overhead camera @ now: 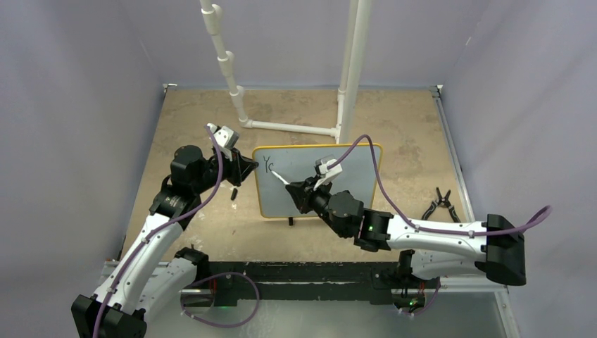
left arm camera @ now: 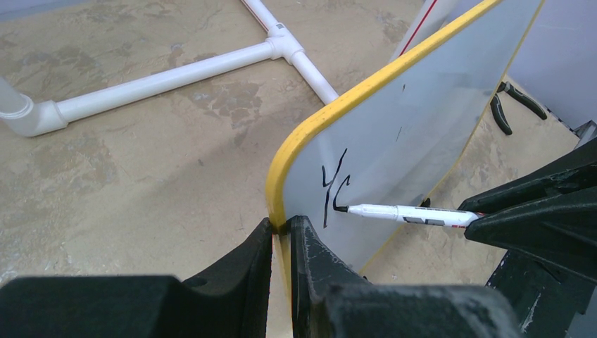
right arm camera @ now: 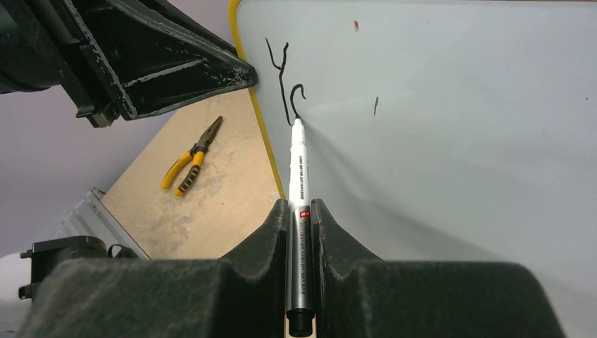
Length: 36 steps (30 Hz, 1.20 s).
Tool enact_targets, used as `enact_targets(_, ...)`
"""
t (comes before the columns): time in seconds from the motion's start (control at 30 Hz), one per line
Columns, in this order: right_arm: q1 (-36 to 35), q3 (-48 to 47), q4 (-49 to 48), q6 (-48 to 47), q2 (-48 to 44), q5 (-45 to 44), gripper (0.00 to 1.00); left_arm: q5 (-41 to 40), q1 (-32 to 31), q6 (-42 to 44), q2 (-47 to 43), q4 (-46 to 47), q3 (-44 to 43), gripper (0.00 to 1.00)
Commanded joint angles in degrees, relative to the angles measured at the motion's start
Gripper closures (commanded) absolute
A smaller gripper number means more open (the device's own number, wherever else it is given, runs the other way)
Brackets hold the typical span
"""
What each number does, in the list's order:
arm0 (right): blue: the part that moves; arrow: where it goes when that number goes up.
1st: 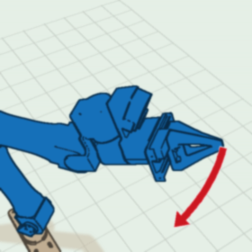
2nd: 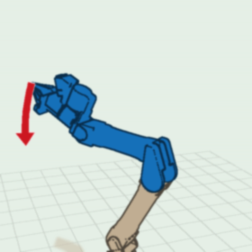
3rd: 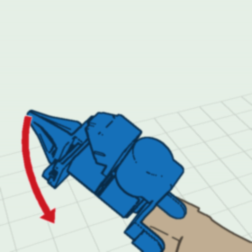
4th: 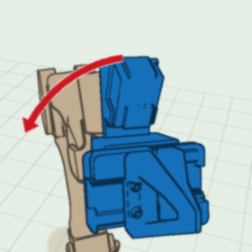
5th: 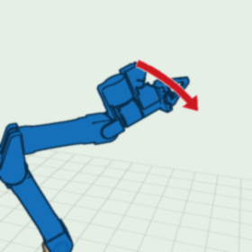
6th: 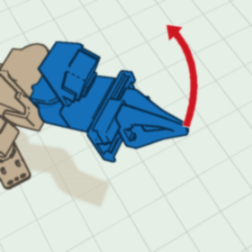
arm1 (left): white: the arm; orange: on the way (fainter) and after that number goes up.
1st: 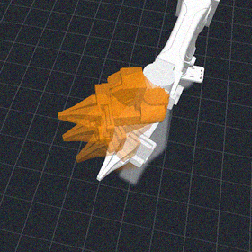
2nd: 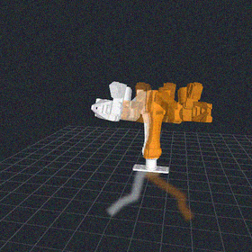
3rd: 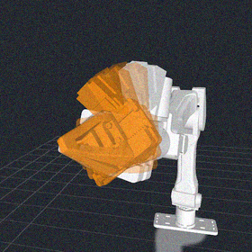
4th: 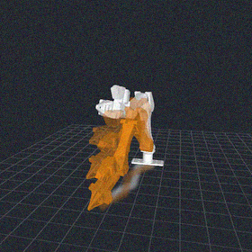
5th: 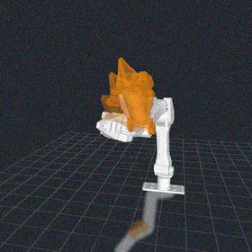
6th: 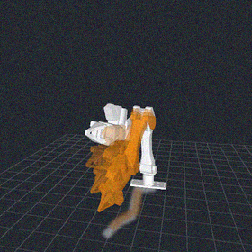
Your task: Write a sentence on the whiteboard
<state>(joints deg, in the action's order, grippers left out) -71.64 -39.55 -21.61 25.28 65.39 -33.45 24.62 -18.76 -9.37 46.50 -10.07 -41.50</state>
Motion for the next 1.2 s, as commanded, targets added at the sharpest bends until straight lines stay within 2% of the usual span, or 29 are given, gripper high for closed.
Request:
enact_targets(0.0, 0.18, -1.59, 2.85, 0.78, -1.93, -3.46, 1.0, 1.04, 0.05, 0.66, -0.45, 1.18, 0.45, 1.0)
enact_targets(0.87, 0.18, -3.43, -2.45, -4.42, -1.84, -4.78, 1.0, 1.16, 0.04, 0.62, -0.14, 1.28, 0.45, 1.0)
enact_targets(1.17, 0.18, -0.49, -6.49, -6.11, -4.64, -0.62, 1.0, 1.3, 0.04, 0.64, -0.18, 1.28, 0.45, 1.0)
